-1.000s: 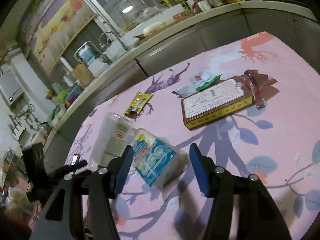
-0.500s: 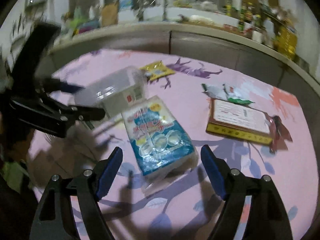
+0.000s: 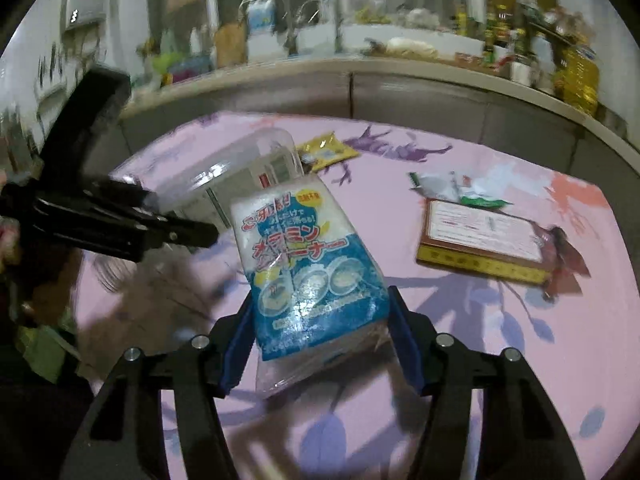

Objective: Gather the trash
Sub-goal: 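Carry bottle and sponge package over the beige bin and open both tools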

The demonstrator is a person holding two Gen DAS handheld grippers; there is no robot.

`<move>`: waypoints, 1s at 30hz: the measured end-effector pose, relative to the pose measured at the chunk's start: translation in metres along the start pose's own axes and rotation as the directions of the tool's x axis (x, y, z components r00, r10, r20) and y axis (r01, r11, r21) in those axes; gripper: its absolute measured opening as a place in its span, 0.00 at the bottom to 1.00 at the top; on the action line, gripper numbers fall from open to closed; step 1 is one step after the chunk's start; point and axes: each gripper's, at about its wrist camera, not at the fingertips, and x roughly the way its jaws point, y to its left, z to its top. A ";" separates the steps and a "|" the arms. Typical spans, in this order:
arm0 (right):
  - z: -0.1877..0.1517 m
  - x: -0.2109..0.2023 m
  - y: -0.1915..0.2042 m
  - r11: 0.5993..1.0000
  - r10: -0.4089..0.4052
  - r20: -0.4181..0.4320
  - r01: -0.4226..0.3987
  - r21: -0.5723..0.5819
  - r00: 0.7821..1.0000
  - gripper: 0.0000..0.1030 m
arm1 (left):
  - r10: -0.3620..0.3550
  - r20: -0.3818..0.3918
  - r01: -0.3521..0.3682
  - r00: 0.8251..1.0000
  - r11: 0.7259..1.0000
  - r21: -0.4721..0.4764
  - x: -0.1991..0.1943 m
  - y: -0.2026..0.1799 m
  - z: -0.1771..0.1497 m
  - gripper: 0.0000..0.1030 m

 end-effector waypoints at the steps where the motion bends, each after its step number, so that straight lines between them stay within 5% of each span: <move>1: -0.002 -0.008 -0.004 1.000 -0.001 0.015 0.001 0.026 1.000 0.58 | -0.010 0.006 0.010 1.000 1.000 0.010 -0.003 -0.006 0.002 0.60; 6: -0.026 -0.057 -0.054 0.970 -0.051 0.103 0.025 0.241 0.993 0.58 | -0.094 0.009 0.092 0.995 0.987 0.134 -0.006 -0.067 0.022 0.60; 9: -0.047 -0.091 -0.097 0.919 -0.135 0.142 0.070 0.389 0.981 0.58 | -0.167 -0.024 0.168 0.986 0.960 0.225 0.005 -0.121 0.039 0.60; 15: -0.100 -0.167 -0.184 0.753 -0.355 0.106 0.217 0.621 0.929 0.58 | -0.305 -0.137 0.335 0.942 0.849 0.409 0.038 -0.251 0.067 0.60; 18: -0.127 -0.199 -0.224 0.650 -0.437 0.050 0.277 0.707 0.898 0.59 | -0.344 -0.214 0.405 0.914 0.790 0.461 0.060 -0.311 0.077 0.60; 22: -0.156 -0.229 -0.267 0.545 -0.521 -0.016 0.347 0.763 0.853 0.59 | -0.374 -0.376 0.519 0.848 0.729 0.445 0.100 -0.387 0.088 0.60; 24: -0.163 -0.236 -0.279 0.518 -0.552 -0.038 0.378 0.767 0.833 0.59 | -0.370 -0.430 0.547 0.824 0.717 0.432 0.118 -0.415 0.092 0.60; 26: -0.171 -0.243 -0.292 0.481 -0.586 -0.065 0.411 0.774 0.807 0.59 | -0.366 -0.513 0.593 0.776 0.699 0.399 0.142 -0.446 0.092 0.60; 30: -0.186 -0.248 -0.305 0.435 -0.614 -0.080 0.422 0.795 0.785 0.59 | -0.319 -0.594 0.606 0.738 0.700 0.378 0.175 -0.479 0.084 0.60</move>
